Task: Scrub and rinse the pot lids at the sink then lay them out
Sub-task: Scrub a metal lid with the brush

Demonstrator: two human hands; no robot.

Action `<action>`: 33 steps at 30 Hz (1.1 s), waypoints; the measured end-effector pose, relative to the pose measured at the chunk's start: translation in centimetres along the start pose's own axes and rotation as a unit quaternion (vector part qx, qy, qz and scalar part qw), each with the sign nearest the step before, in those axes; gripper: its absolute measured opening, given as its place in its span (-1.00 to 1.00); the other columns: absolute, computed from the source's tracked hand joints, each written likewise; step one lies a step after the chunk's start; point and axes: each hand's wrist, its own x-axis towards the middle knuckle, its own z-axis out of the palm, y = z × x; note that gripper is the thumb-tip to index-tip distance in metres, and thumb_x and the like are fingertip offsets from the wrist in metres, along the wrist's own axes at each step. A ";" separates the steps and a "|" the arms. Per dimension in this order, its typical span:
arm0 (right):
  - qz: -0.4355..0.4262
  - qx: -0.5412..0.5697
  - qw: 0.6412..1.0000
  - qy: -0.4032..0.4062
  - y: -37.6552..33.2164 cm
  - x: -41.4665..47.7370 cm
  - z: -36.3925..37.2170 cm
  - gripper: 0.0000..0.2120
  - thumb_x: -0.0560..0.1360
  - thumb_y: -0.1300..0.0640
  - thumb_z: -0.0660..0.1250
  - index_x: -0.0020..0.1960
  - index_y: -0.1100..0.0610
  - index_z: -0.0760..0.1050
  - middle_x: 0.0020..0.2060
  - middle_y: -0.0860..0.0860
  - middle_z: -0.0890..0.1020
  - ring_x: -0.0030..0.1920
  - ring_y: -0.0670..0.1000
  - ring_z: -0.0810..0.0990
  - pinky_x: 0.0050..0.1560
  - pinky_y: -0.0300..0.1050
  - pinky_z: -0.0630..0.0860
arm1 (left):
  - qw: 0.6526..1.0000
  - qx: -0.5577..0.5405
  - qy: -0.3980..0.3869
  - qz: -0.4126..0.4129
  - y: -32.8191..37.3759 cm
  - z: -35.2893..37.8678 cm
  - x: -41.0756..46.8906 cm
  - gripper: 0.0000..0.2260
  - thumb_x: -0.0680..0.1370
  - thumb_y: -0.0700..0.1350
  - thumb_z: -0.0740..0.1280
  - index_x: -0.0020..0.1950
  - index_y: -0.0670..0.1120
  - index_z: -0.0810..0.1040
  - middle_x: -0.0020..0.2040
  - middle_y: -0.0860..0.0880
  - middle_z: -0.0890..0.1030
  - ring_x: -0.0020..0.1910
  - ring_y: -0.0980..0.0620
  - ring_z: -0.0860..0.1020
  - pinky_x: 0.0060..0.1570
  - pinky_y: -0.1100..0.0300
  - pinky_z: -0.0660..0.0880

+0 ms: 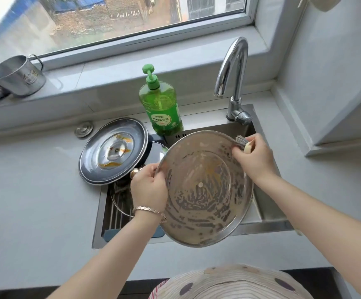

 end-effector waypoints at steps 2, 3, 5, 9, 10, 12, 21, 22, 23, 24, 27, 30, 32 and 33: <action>0.056 0.029 0.998 0.022 0.4 0.3 -0.1 -0.80 0.43 0.10 0.38 -0.03 0.13 0.41 -0.27 -0.06 0.52 -0.19 0.00 0.48 -0.36 -0.25 0.31 | 0.994 -0.061 0.053 -0.067 -0.1 0.2 -0.2 -0.67 0.54 -0.11 0.31 -0.41 -0.12 0.40 -0.51 0.06 0.36 -0.57 0.19 0.29 -0.52 0.41 0.23; 0.078 0.038 0.996 0.025 0.6 0.3 -0.1 -0.81 0.43 0.12 0.37 -0.03 0.13 0.42 -0.29 -0.08 0.52 -0.17 0.01 0.48 -0.36 -0.25 0.31 | 0.991 -0.085 0.068 -0.083 -0.1 0.3 -0.2 -0.71 0.55 -0.08 0.30 -0.35 -0.12 0.43 -0.48 0.04 0.37 -0.56 0.20 0.31 -0.50 0.41 0.25; 0.087 0.051 0.994 0.036 0.7 0.3 0.2 -0.82 0.43 0.16 0.36 -0.02 0.13 0.41 -0.27 -0.05 0.55 -0.17 0.02 0.50 -0.35 -0.22 0.33 | 0.989 -0.105 0.057 -0.082 -0.2 0.3 0.0 -0.78 0.56 -0.07 0.29 -0.27 -0.10 0.45 -0.41 0.02 0.41 -0.48 0.19 0.33 -0.41 0.37 0.30; -0.040 0.050 0.994 0.086 -0.3 0.6 -0.4 -0.79 0.38 0.27 0.36 -0.07 0.12 0.36 -0.35 0.02 0.49 -0.32 -0.01 0.45 -0.39 -0.30 0.33 | 0.998 -0.016 -0.056 -0.031 -0.3 -0.8 0.7 -0.85 0.51 -0.21 0.32 -0.24 -0.04 0.49 -0.31 0.03 0.52 -0.33 0.13 0.44 -0.31 0.34 0.38; -0.095 0.025 0.990 0.099 -0.5 0.8 -0.6 -0.77 0.37 0.30 0.37 -0.08 0.14 0.37 -0.39 0.01 0.45 -0.34 0.01 0.41 -0.39 -0.28 0.28 | 0.997 0.013 -0.071 -0.009 -0.1 -1.2 1.2 -0.87 0.50 -0.22 0.33 -0.24 -0.05 0.50 -0.31 0.02 0.53 -0.33 0.12 0.45 -0.32 0.36 0.38; -0.229 -0.026 0.966 0.113 -1.4 0.9 -1.0 -0.80 0.34 0.31 0.39 -0.08 0.24 0.44 -0.34 0.07 0.50 -0.28 0.07 0.45 -0.28 -0.28 0.27 | 0.991 0.072 -0.096 0.063 1.0 -1.6 2.3 -0.85 0.50 -0.18 0.34 -0.27 -0.05 0.49 -0.35 0.02 0.52 -0.35 0.11 0.44 -0.31 0.33 0.37; -0.406 -0.089 0.909 0.014 -4.0 0.2 -0.2 -0.77 0.34 0.18 0.34 -0.05 0.28 0.48 -0.21 0.15 0.58 -0.26 0.07 0.52 -0.18 -0.38 0.44 | 0.907 0.239 -0.101 0.332 4.0 1.8 3.5 -0.76 0.54 -0.12 0.16 -0.13 -0.22 0.54 -0.32 -0.18 0.57 -0.32 -0.19 0.51 -0.34 0.12 0.35; -0.348 -0.071 0.934 0.030 -3.6 0.4 -0.7 -0.77 0.35 0.23 0.37 -0.03 0.27 0.48 -0.21 0.12 0.57 -0.25 0.03 0.48 -0.21 -0.46 0.35 | 0.922 0.198 -0.080 0.324 3.7 1.7 3.4 -0.76 0.51 -0.12 0.16 -0.20 -0.24 0.54 -0.38 -0.16 0.55 -0.38 -0.16 0.48 -0.38 0.14 0.32; -0.276 -0.053 0.959 0.041 -3.1 0.6 -1.3 -0.77 0.35 0.26 0.40 -0.02 0.23 0.46 -0.25 0.08 0.55 -0.27 -0.01 0.43 -0.26 -0.44 0.31 | 0.937 0.168 -0.065 0.301 3.4 1.6 3.4 -0.75 0.51 -0.14 0.17 -0.26 -0.24 0.51 -0.41 -0.13 0.52 -0.41 -0.13 0.45 -0.41 0.15 0.31; -0.196 -0.033 0.979 0.050 -2.4 0.8 -1.8 -0.77 0.36 0.27 0.40 -0.02 0.19 0.43 -0.30 0.02 0.51 -0.30 -0.03 0.41 -0.31 -0.36 0.30 | 0.952 0.141 -0.054 0.266 3.1 1.4 3.3 -0.74 0.53 -0.16 0.18 -0.33 -0.20 0.46 -0.44 -0.07 0.48 -0.43 -0.02 0.43 -0.42 0.16 0.31; 0.007 0.038 0.997 0.061 0.0 0.7 -2.0 -0.81 0.40 0.20 0.37 -0.05 0.12 0.39 -0.31 -0.04 0.49 -0.28 -0.02 0.45 -0.33 -0.22 0.34 | 0.996 0.023 0.026 0.083 3.0 0.9 2.7 -0.61 0.57 -0.21 0.24 -0.46 -0.04 0.27 -0.49 0.05 0.31 -0.50 0.16 0.30 -0.46 0.33 0.20; 0.125 0.078 0.989 0.017 1.6 -0.4 -0.4 -0.78 0.43 0.16 0.39 -0.01 0.16 0.40 -0.24 0.00 0.53 -0.27 -0.03 0.47 -0.28 -0.14 0.38 | 0.983 -0.110 0.108 -0.095 2.5 1.4 1.4 -0.70 0.59 -0.08 0.23 -0.35 -0.08 0.35 -0.36 -0.04 0.43 -0.39 0.07 0.35 -0.36 0.22 0.30; 0.192 0.117 0.974 0.011 2.6 -0.5 0.7 -0.75 0.42 0.13 0.40 0.01 0.18 0.41 -0.21 0.04 0.55 -0.21 0.00 0.53 -0.15 -0.05 0.50 | 0.968 -0.138 0.128 -0.167 2.1 2.2 -0.1 -0.75 0.60 -0.03 0.20 -0.22 -0.13 0.39 -0.28 -0.05 0.48 -0.34 0.05 0.41 -0.33 0.24 0.35; 0.223 0.132 0.966 0.014 2.9 -0.4 1.1 -0.75 0.40 0.13 0.40 0.01 0.18 0.42 -0.16 0.08 0.58 -0.13 0.06 0.57 -0.04 0.03 0.54 | 0.958 -0.148 0.138 -0.202 2.0 2.6 -0.9 -0.77 0.60 -0.03 0.19 -0.16 -0.16 0.39 -0.28 -0.02 0.47 -0.34 0.07 0.40 -0.34 0.25 0.35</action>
